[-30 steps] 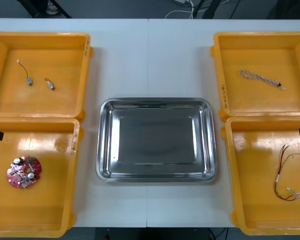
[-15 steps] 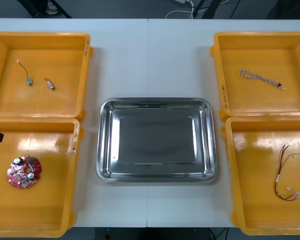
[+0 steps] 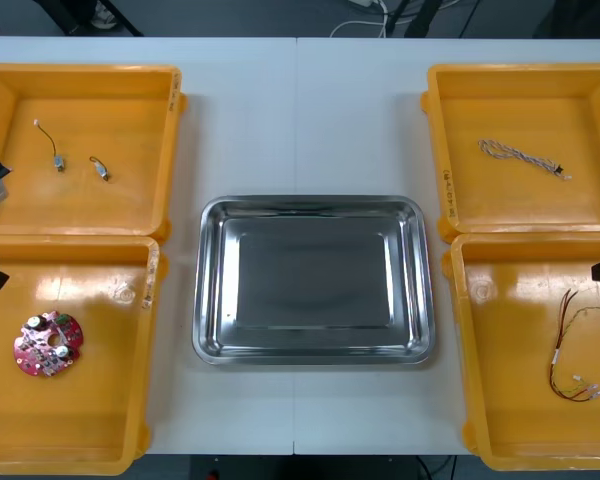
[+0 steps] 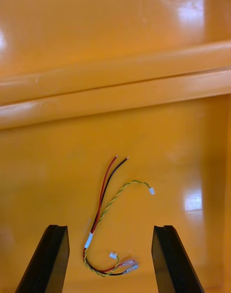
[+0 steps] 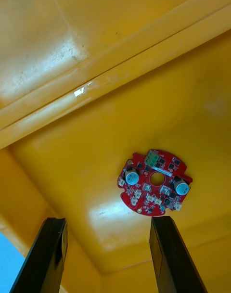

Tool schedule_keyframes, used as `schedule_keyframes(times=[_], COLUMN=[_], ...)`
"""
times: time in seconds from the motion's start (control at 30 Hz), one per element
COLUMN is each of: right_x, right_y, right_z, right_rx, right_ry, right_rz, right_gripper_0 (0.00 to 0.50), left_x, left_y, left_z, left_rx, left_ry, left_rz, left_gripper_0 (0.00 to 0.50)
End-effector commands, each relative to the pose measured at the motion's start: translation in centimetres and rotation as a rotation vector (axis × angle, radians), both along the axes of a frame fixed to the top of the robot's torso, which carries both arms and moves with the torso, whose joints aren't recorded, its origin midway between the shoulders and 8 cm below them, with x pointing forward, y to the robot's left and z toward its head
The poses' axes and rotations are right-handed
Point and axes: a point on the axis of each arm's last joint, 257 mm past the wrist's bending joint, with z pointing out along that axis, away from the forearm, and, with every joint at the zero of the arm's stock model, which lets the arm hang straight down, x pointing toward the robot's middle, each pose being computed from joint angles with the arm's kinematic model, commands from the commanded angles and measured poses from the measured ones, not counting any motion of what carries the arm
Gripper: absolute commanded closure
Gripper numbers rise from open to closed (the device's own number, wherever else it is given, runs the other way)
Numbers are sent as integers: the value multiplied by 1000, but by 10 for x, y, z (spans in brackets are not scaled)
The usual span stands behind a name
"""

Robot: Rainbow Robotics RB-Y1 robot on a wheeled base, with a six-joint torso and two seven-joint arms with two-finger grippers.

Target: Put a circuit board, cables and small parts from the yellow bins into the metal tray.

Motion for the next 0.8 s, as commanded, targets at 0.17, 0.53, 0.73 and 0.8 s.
schedule_keyframes(times=[0.17, 0.53, 0.73, 0.8], right_x=[-21, -39, -39, -40], right_y=[4, 19, 29, 29], right_z=[-14, -47, -57, -60], right_rx=[15, 98, 141, 147], right_ry=[-42, -19, -26, -22], right_rz=[-32, -103, -145, -163], right_gripper_0=[0, 0, 0, 0], left_x=[3, 4, 1, 1], left_y=[-2, -15, -16, -15], left_z=[-12, -34, -42, -44], left_rx=[47, 59, 78, 86], left_ry=[-22, -40, -33, -27], left_rz=[-88, -197, -240, -249], left_gripper_0=[0, 0, 0, 0])
